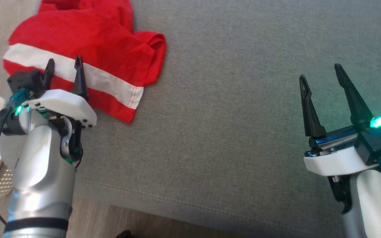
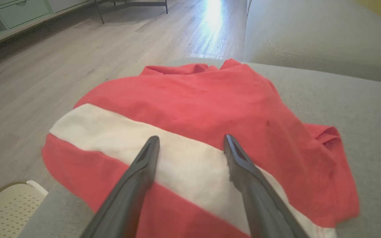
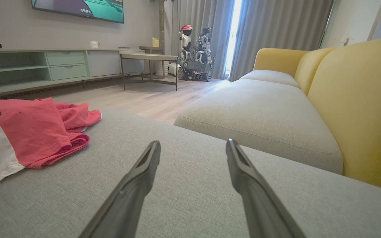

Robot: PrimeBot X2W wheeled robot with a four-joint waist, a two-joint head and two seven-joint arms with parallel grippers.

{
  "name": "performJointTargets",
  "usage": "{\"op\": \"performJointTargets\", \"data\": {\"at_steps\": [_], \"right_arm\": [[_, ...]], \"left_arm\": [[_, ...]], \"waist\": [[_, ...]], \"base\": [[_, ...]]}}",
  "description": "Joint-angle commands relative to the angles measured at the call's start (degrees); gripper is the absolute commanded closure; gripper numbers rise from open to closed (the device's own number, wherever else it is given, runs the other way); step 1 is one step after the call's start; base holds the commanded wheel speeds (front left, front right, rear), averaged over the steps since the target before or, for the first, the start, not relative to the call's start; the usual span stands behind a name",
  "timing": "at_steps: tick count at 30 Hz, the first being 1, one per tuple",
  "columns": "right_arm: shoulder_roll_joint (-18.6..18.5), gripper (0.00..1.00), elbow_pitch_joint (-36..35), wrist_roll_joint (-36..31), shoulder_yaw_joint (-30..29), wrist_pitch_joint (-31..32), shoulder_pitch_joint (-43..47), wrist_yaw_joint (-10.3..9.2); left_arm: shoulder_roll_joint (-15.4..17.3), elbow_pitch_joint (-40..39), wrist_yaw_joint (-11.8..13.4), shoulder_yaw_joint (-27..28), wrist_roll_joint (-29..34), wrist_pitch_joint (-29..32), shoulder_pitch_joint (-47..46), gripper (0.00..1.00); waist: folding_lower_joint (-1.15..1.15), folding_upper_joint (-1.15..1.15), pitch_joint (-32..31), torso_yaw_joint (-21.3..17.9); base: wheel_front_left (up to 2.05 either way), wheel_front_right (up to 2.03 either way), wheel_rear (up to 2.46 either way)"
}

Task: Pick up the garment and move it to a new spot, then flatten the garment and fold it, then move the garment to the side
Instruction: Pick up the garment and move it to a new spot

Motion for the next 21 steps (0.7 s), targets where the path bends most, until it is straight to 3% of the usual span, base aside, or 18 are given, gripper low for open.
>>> {"op": "performJointTargets", "data": {"at_steps": [1,6,7,8,16,21], "right_arm": [[-0.5,0.00,-2.5,0.1,1.1,0.3,-1.8,-0.04],[-0.6,0.00,-2.6,0.2,0.6,0.1,-2.0,-0.04],[-0.4,0.00,-2.5,0.3,0.4,-0.1,-2.1,-0.04],[-0.4,0.00,-2.4,0.3,0.3,-0.2,-2.1,-0.04],[0.1,0.00,-0.8,0.4,0.6,-0.9,-1.8,-0.04],[0.9,0.00,0.7,0.6,1.2,-1.7,-1.6,-0.04]], "left_arm": [[2.9,0.3,0.3,1.7,0.8,0.1,-2.1,0.00],[3.9,6.1,1.3,1.1,1.9,-0.1,-5.1,0.02],[4.0,7.7,1.4,1.0,1.9,-0.6,-5.7,0.72],[4.0,8.4,1.4,0.9,1.9,-0.8,-6.0,1.00],[3.5,11.6,1.7,0.6,1.5,-4.4,-6.8,1.00],[4.0,9.0,2.4,1.9,1.0,-6.8,-6.1,1.00]], "waist": [[-0.01,0.00,1.1,-1.0],[-0.01,0.00,1.6,-1.9],[-0.01,0.00,1.5,-2.1],[-0.01,0.00,1.3,-2.2],[-0.01,0.00,-0.8,-1.9],[-0.01,0.00,-4.0,-2.3]], "base": [[0.00,0.00,0.00],[0.00,0.00,0.00],[0.00,0.00,0.00],[0.00,0.00,0.00],[0.00,0.00,0.00],[0.00,0.00,0.00]]}}
